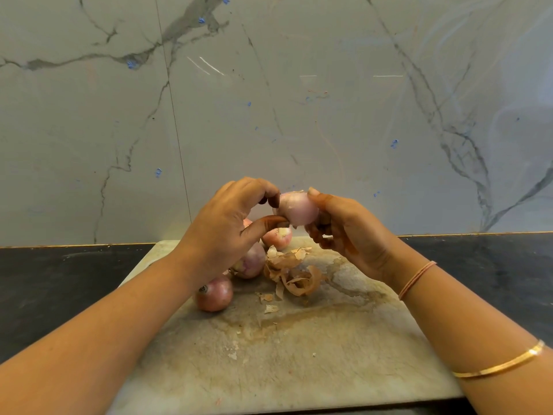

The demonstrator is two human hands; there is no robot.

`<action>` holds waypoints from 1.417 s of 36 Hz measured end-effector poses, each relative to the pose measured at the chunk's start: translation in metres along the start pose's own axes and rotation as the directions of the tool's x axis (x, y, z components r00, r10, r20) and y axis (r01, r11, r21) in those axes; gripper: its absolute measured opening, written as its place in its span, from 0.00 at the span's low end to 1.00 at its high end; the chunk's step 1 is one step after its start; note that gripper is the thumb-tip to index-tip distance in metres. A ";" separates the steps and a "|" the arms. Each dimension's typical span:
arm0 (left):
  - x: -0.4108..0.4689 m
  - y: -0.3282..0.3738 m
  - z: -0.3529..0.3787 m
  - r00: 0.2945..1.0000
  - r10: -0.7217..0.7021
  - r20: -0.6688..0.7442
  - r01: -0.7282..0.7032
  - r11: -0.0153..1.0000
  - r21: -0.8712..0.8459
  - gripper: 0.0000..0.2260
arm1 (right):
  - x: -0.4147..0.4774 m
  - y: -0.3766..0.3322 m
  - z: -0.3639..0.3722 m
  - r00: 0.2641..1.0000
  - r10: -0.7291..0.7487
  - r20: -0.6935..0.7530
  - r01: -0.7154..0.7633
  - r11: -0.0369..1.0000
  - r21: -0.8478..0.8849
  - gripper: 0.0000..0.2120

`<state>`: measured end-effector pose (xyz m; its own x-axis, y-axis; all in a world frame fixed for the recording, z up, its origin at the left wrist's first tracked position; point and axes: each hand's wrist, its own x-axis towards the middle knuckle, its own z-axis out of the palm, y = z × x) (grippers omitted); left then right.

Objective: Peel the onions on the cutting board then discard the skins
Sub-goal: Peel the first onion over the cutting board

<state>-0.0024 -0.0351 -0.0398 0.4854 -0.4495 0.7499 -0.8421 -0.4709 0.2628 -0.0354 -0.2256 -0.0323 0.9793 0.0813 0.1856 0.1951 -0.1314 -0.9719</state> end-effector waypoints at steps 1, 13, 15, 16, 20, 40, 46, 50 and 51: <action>0.000 -0.001 0.000 1.000 -0.007 -0.003 0.007 1.000 -0.006 0.12 | 0.000 0.000 0.000 1.000 0.002 -0.004 -0.002 1.000 0.000 0.20; 0.000 0.003 -0.001 0.991 0.000 0.131 -0.012 0.996 0.089 0.16 | 0.001 -0.001 0.002 0.999 -0.027 0.032 0.025 0.998 0.051 0.14; 0.000 0.002 -0.001 0.991 0.006 0.137 -0.019 0.996 0.089 0.16 | 0.001 0.000 0.001 0.999 -0.030 0.032 0.029 0.999 0.041 0.14; -0.001 0.003 -0.001 0.990 0.009 0.138 -0.021 0.996 0.088 0.16 | 0.001 0.000 0.001 0.999 -0.033 0.031 0.032 0.999 0.039 0.13; -0.001 0.003 -0.001 0.995 0.026 0.100 -0.033 0.997 0.070 0.13 | 0.001 0.000 0.001 0.999 -0.035 0.023 0.034 0.998 0.049 0.14; 0.001 -0.001 0.001 1.000 0.015 0.027 -0.018 0.991 0.131 0.08 | -0.002 -0.005 0.004 1.000 0.027 -0.005 -0.025 0.972 0.234 0.13; 0.001 0.008 -0.002 0.992 -0.126 0.024 0.126 0.992 -0.004 0.16 | -0.002 -0.006 0.003 0.998 0.040 0.040 -0.053 0.900 0.433 0.11; 0.001 0.015 -0.004 0.965 -0.258 0.040 0.261 0.952 -0.160 0.22 | -0.001 -0.002 0.005 0.998 0.006 0.057 -0.023 0.950 0.311 0.11; 0.001 0.015 -0.004 0.960 -0.275 0.042 0.278 0.944 -0.179 0.21 | 0.000 -0.001 0.005 0.998 -0.002 0.056 -0.014 0.960 0.279 0.11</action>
<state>-0.0152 -0.0393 -0.0326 0.7080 -0.3340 0.6223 -0.7016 -0.4336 0.5655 -0.0359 -0.2204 -0.0319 0.9743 0.1370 0.1790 0.1584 0.1487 -0.9761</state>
